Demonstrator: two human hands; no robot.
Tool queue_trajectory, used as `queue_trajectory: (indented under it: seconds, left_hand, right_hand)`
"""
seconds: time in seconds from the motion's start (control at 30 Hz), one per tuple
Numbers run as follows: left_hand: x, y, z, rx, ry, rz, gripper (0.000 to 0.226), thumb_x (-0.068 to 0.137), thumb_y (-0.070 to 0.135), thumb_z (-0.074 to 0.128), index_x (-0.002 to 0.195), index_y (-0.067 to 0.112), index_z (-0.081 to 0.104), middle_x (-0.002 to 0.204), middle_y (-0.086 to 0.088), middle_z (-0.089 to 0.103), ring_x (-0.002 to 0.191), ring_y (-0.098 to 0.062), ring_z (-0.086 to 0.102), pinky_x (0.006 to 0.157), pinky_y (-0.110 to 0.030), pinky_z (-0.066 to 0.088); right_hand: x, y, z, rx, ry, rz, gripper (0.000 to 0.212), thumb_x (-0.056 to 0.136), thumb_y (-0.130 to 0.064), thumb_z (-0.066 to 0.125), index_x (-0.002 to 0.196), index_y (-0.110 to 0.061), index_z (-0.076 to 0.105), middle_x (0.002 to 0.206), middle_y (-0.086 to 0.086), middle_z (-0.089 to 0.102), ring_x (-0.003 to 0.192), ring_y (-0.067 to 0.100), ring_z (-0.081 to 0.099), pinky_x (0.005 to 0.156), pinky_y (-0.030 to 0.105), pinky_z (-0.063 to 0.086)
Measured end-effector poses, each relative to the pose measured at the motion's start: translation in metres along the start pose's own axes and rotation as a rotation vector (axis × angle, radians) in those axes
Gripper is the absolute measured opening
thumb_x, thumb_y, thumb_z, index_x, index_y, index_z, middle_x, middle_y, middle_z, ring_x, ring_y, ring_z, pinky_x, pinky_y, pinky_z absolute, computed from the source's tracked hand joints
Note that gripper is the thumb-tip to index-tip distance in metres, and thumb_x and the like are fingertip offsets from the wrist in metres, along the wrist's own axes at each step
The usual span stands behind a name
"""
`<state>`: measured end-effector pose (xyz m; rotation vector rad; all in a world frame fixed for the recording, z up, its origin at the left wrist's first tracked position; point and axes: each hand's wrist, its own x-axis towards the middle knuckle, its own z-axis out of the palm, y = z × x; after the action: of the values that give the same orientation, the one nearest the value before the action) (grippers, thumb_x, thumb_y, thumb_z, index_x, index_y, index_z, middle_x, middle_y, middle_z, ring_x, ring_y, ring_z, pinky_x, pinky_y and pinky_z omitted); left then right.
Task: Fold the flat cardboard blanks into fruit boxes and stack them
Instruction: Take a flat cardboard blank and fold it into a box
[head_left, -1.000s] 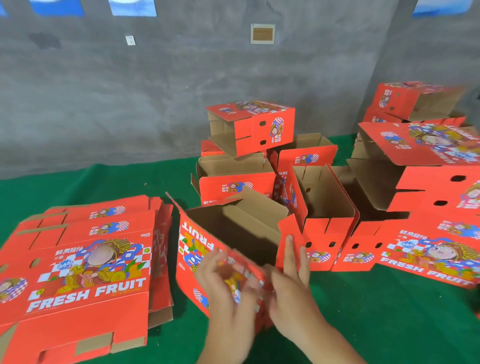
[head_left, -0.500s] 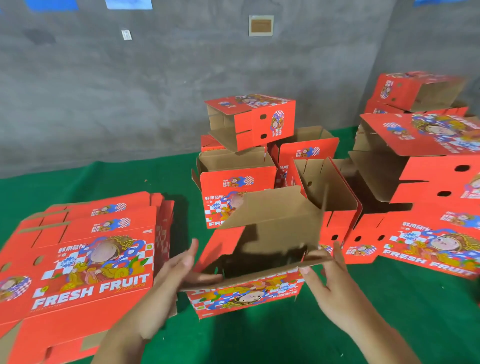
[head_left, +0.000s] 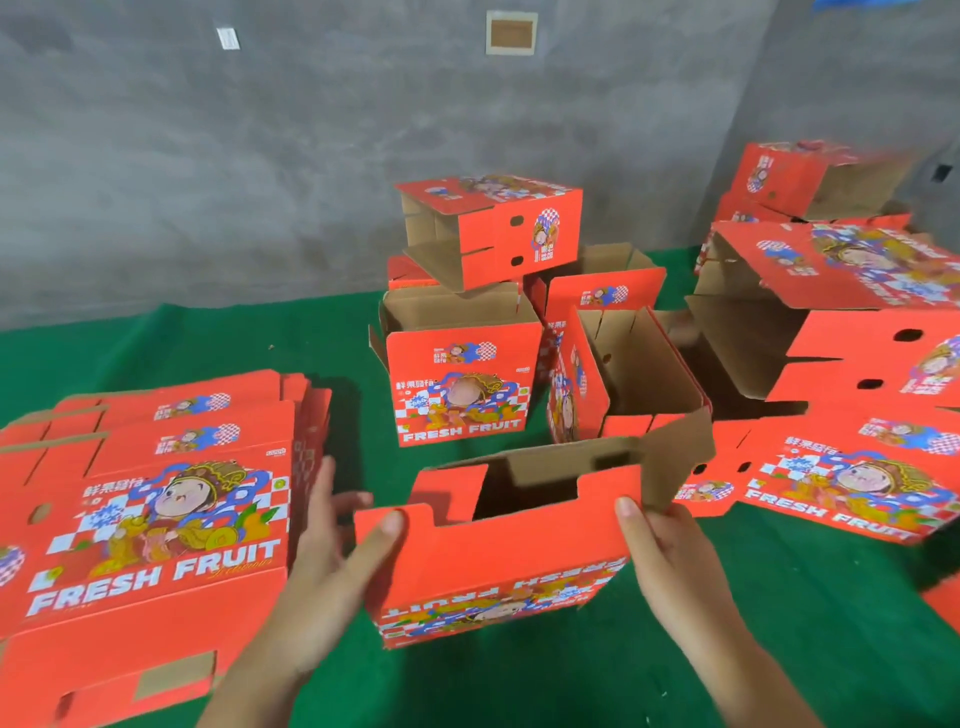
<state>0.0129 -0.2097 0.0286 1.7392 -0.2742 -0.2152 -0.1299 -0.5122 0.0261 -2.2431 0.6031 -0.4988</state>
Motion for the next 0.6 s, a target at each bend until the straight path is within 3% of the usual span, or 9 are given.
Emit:
queue_trajectory:
  seconds: [0.07, 0.13, 0.2, 0.27, 0.33, 0.4, 0.47, 0.53, 0.6]
  left_hand:
    - [-0.009, -0.002, 0.016, 0.058, -0.048, -0.007, 0.107, 0.068, 0.073, 0.077, 0.152, 0.06, 0.012, 0.119, 0.032, 0.058, 0.095, -0.001, 0.068, 0.078, -0.021, 0.055]
    - [-0.01, 0.005, 0.024, 0.011, -0.027, 0.021, 0.094, 0.067, 0.062, 0.082, 0.146, 0.06, 0.031, 0.121, 0.028, 0.06, 0.11, 0.0, 0.066, 0.088, -0.02, 0.052]
    - [-0.001, 0.018, 0.021, -0.064, -0.074, 0.014, 0.074, 0.068, 0.063, 0.08, 0.136, 0.054, 0.052, 0.128, 0.014, 0.064, 0.123, -0.013, 0.062, 0.1, -0.033, 0.052]
    - [0.01, 0.035, 0.015, -0.195, -0.261, -0.058, 0.092, 0.06, 0.075, 0.08, 0.14, 0.035, 0.059, 0.138, -0.007, 0.064, 0.133, -0.029, 0.056, 0.114, -0.051, 0.041]
    - [0.024, 0.049, 0.014, -0.34, -0.375, -0.099, 0.111, 0.059, 0.08, 0.077, 0.142, 0.009, 0.057, 0.141, -0.017, 0.062, 0.136, -0.033, 0.054, 0.118, -0.051, 0.035]
    - [0.038, 0.059, 0.02, -0.351, -0.416, -0.162, 0.106, 0.077, 0.084, 0.057, 0.142, 0.001, 0.055, 0.143, -0.016, 0.06, 0.138, -0.03, 0.053, 0.118, -0.047, 0.035]
    - [0.051, 0.058, 0.026, -0.296, -0.49, -0.212, 0.101, 0.093, 0.081, 0.016, 0.144, 0.002, 0.054, 0.147, -0.011, 0.058, 0.142, -0.025, 0.05, 0.12, -0.043, 0.032]
    - [0.064, 0.056, 0.028, -0.22, -0.495, -0.212, 0.106, 0.092, 0.076, -0.002, 0.146, 0.002, 0.052, 0.145, -0.006, 0.06, 0.137, -0.011, 0.053, 0.115, -0.028, 0.039]
    - [0.078, 0.058, 0.034, -0.124, -0.472, -0.204, 0.105, 0.091, 0.075, -0.003, 0.148, 0.003, 0.047, 0.141, -0.005, 0.063, 0.126, -0.003, 0.061, 0.098, -0.012, 0.047]
  right_hand:
    - [0.004, -0.002, 0.004, 0.003, -0.012, 0.02, 0.049, 0.106, -0.049, 0.042, 0.058, -0.053, 0.05, 0.071, -0.005, 0.036, 0.059, 0.011, 0.04, 0.053, 0.028, 0.026]
    - [0.008, -0.002, 0.007, 0.021, -0.009, 0.032, 0.049, 0.106, -0.049, 0.041, 0.058, -0.057, 0.05, 0.071, -0.008, 0.032, 0.058, 0.009, 0.037, 0.053, 0.028, 0.024]
    - [0.013, 0.003, 0.007, 0.064, -0.013, 0.032, 0.044, 0.103, -0.058, 0.038, 0.063, -0.054, 0.056, 0.07, -0.008, 0.038, 0.057, 0.007, 0.042, 0.054, 0.026, 0.027]
    - [0.017, 0.011, 0.007, 0.136, -0.054, 0.049, 0.041, 0.097, -0.065, 0.035, 0.078, -0.047, 0.066, 0.081, -0.004, 0.055, 0.069, 0.009, 0.056, 0.063, 0.027, 0.038]
    - [0.021, 0.017, 0.01, 0.188, -0.087, 0.066, 0.047, 0.094, -0.073, 0.034, 0.095, -0.041, 0.069, 0.096, 0.0, 0.059, 0.084, 0.016, 0.061, 0.075, 0.032, 0.043]
    - [0.023, 0.022, 0.011, 0.277, -0.061, 0.052, 0.051, 0.093, -0.073, 0.037, 0.113, -0.038, 0.069, 0.117, 0.002, 0.061, 0.106, 0.02, 0.063, 0.094, 0.042, 0.048]
    - [0.024, 0.023, 0.007, 0.384, -0.024, 0.05, 0.049, 0.091, -0.072, 0.038, 0.128, -0.049, 0.063, 0.141, -0.005, 0.056, 0.129, 0.013, 0.056, 0.108, 0.044, 0.044]
    - [0.022, 0.024, 0.001, 0.427, -0.027, 0.057, 0.042, 0.089, -0.076, 0.037, 0.124, -0.065, 0.056, 0.143, -0.016, 0.054, 0.129, -0.006, 0.052, 0.105, 0.027, 0.04]
    - [0.02, 0.027, -0.005, 0.366, -0.042, 0.083, 0.043, 0.088, -0.075, 0.036, 0.116, -0.056, 0.062, 0.133, -0.022, 0.059, 0.116, -0.023, 0.05, 0.092, 0.006, 0.036]
